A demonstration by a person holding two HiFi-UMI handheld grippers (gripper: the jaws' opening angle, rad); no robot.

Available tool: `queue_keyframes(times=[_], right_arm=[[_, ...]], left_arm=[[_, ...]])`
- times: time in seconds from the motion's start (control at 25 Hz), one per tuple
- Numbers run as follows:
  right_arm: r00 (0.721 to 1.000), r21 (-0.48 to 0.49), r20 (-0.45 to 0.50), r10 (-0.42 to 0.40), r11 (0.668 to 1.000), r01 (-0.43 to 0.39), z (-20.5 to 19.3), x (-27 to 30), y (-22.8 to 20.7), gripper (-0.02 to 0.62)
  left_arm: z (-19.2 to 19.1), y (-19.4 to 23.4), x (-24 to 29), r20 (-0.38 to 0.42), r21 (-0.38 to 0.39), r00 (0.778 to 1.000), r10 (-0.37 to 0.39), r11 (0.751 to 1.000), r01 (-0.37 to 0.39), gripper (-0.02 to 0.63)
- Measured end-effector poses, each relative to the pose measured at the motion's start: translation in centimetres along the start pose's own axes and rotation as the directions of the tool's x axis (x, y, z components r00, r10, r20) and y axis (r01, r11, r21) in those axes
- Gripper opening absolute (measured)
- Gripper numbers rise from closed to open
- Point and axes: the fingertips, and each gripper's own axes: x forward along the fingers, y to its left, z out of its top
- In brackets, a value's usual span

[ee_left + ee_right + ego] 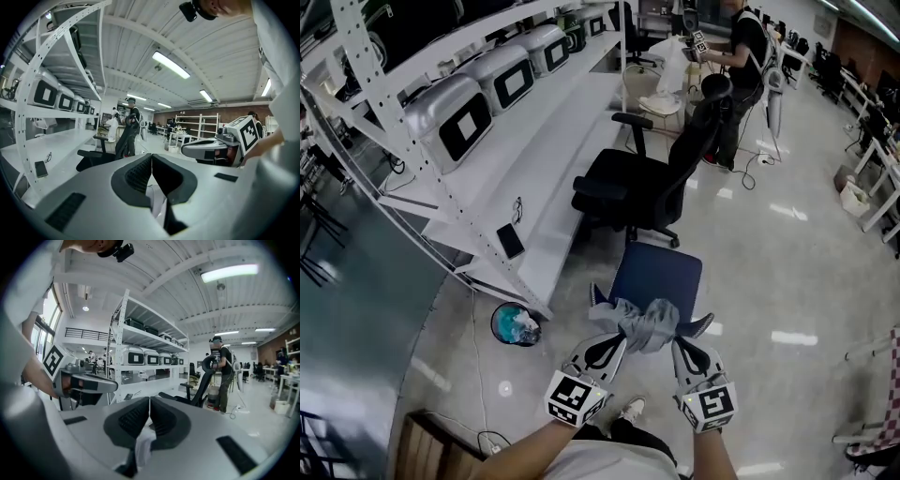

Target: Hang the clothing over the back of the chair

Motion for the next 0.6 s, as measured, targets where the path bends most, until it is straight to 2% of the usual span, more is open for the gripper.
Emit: queue_keyframes(times=[0.2,0.36,0.48,0.6], right_arm=[[1.0,0.03,-0.005,0.004,1.0,-0.004,0.6,-1.2,5.0,0.02],[1.0,0.015,-0.014,-0.011,1.0,0.011,1.3,-1.7,9.1,0.021],[0.999,0.009,-0.013,-0.03,0.999,0.03,1.8,-2.5,11.5,0.021],[1.0,0.033,-0.011,0.008,0.999,-0.008,2.0,-3.6,13.8,0.02]], left_arm=[[-1.7,-2.3,-3.6,-0.015,-0.019,0.997,-0.08,0.997,0.079,0.011],[-1.9,-2.0,-6.3,0.011,-0.035,0.992,-0.128,0.991,0.129,0.011],[-1.8,-1.4,-8.3,0.046,-0.061,0.989,-0.141,0.988,0.144,0.011],[-2.1,-1.2,-9.5,0.061,-0.103,0.988,-0.141,0.984,0.147,0.011]])
